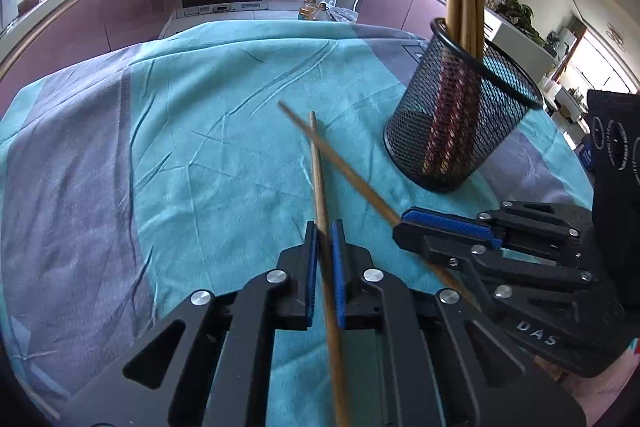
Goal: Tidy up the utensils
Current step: 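Close the left gripper on one chopstick while the right gripper grasps the other, then lift both chopsticks upright and carry them toward the mesh holder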
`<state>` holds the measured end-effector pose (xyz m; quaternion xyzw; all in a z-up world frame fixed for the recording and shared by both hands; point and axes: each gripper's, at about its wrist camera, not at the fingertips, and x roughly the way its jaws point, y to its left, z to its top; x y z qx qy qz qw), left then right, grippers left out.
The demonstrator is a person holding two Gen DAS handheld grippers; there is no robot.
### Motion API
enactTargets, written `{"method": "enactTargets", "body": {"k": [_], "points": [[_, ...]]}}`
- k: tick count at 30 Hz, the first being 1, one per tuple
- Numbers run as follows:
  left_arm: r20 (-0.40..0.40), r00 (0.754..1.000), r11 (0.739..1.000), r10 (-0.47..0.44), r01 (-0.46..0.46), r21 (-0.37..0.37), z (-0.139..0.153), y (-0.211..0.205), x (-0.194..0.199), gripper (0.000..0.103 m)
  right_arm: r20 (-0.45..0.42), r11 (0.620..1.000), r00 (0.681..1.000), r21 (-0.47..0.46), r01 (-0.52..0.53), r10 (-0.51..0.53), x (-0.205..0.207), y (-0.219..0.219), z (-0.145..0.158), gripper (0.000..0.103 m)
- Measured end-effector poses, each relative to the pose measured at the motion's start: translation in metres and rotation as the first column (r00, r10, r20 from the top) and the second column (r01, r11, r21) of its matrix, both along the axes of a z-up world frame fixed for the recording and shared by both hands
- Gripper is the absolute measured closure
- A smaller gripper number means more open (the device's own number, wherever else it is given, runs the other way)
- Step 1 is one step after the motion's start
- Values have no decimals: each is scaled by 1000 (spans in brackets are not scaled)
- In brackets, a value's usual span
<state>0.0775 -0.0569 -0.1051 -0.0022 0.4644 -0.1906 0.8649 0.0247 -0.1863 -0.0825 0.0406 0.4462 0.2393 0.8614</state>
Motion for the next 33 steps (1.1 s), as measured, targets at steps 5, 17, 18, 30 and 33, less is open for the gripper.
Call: {"method": "enactTargets", "body": {"k": [5, 17, 18, 30, 33], "points": [[5, 1000, 1000, -11, 11, 28, -1, -4, -1, 94, 5, 999, 1000, -39, -13, 13, 2, 5, 1, 96], [19, 1000, 998, -12, 11, 56, -1, -11, 3, 94, 30, 997, 999, -72, -13, 15, 12, 16, 0, 97], [20, 1000, 998, -8, 7, 56, -1, -11, 3, 94, 31, 997, 999, -73, -12, 15, 11, 15, 0, 97], [29, 1000, 1000, -5, 4, 28, 6, -3, -3, 95, 66, 999, 997, -13, -36, 37, 0, 3, 16, 97], [39, 999, 1000, -5, 5, 16, 12, 1, -6, 95, 79, 999, 996, 3, -49, 48, -4, 0, 22, 97]]}}
